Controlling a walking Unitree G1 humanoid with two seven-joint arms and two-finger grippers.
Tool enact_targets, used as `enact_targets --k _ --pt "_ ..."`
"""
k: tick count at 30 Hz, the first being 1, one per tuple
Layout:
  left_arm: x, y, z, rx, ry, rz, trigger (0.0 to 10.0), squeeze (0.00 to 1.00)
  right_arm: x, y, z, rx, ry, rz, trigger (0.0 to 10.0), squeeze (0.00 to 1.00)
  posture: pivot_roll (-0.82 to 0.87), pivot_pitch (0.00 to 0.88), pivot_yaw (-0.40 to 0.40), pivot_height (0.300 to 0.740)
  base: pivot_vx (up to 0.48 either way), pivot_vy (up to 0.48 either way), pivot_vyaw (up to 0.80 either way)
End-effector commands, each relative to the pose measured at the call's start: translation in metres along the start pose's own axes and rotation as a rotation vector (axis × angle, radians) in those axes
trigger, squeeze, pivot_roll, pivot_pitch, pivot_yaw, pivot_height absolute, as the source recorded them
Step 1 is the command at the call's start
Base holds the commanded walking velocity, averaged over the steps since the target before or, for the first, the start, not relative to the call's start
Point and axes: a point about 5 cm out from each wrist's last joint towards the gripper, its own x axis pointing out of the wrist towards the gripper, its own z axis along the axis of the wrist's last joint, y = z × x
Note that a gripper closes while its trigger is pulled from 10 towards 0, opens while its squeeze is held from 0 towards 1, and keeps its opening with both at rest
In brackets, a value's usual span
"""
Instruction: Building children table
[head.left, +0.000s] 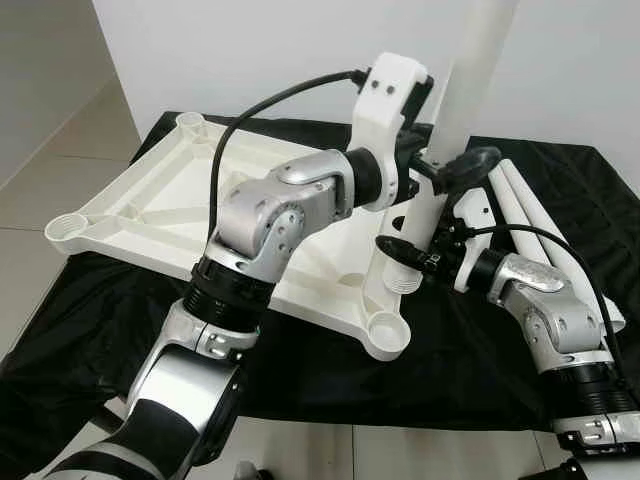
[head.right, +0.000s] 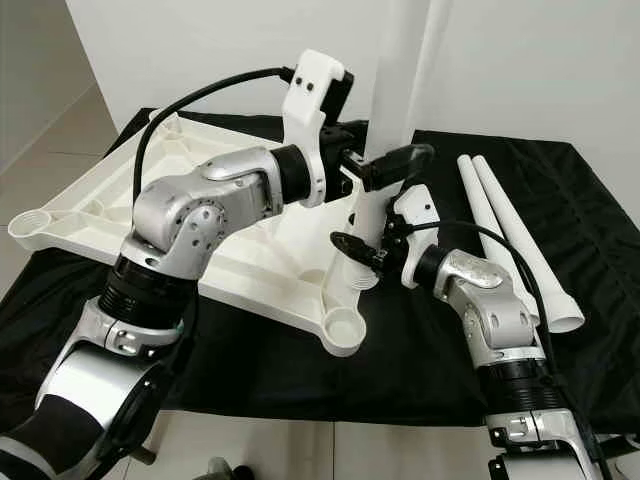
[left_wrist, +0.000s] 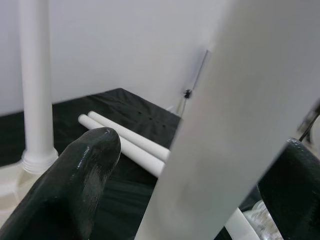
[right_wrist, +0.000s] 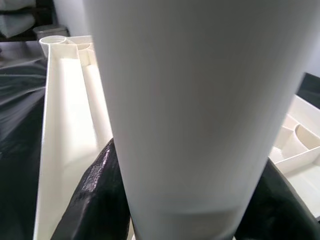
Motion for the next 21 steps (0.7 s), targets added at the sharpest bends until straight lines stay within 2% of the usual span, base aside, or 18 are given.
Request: enact_targets --k 1,4,6,10,12,13,17,20,21 --pt "0.002 0.001 0.003 -0.024 0.002 0.018 10.0 0.00 -0.002 -0.002 0.000 0.004 -0.019 -0.023 10.0 0.00 -0.08 0.096 0.007 0.740 0.000 0.000 0.00" --pt "-0.002 0.010 0.002 -0.096 -0.014 0.059 10.0 0.00 -0.001 -0.004 -0.001 0.017 -0.032 -0.057 10.0 0.00 -0.08 0.097 0.013 0.740 0.000 0.000 0.00" --pt "-0.004 0.012 0.002 -0.115 -0.021 0.060 10.0 0.00 -0.001 -0.004 -0.001 0.020 -0.033 -0.070 10.0 0.00 -0.08 0.097 0.013 0.740 0.000 0.000 0.00" --pt "-0.011 0.016 0.003 -0.215 -0.064 0.077 10.0 0.00 -0.002 -0.012 -0.001 0.057 -0.063 -0.151 10.0 0.00 -0.07 0.094 0.014 0.740 0.000 0.000 0.00" --pt "-0.013 0.019 0.003 -0.227 -0.069 0.091 10.0 0.00 -0.003 -0.013 -0.001 0.061 -0.069 -0.160 10.0 0.00 -0.07 0.094 0.014 0.740 0.000 0.000 0.00" --pt "-0.019 0.025 0.003 -0.262 -0.094 0.124 10.0 0.00 -0.003 -0.015 -0.001 0.070 -0.086 -0.197 10.0 0.00 -0.07 0.094 0.014 0.740 0.000 0.000 0.00" --pt "-0.025 0.029 0.005 -0.304 -0.121 0.135 10.0 0.00 -0.004 -0.018 -0.001 0.082 -0.091 -0.232 10.0 0.00 -0.07 0.093 0.014 0.740 0.000 0.000 0.00" --pt "-0.038 0.035 0.008 -0.326 -0.156 0.159 10.0 0.00 -0.005 -0.024 -0.002 0.111 -0.109 -0.313 10.0 0.00 -0.07 0.090 0.011 0.740 0.000 0.000 0.00" --pt "-0.038 0.035 0.008 -0.326 -0.156 0.159 10.0 0.00 -0.005 -0.024 -0.002 0.111 -0.109 -0.313 10.0 0.00 -0.07 0.090 0.011 0.740 0.000 0.000 0.00"
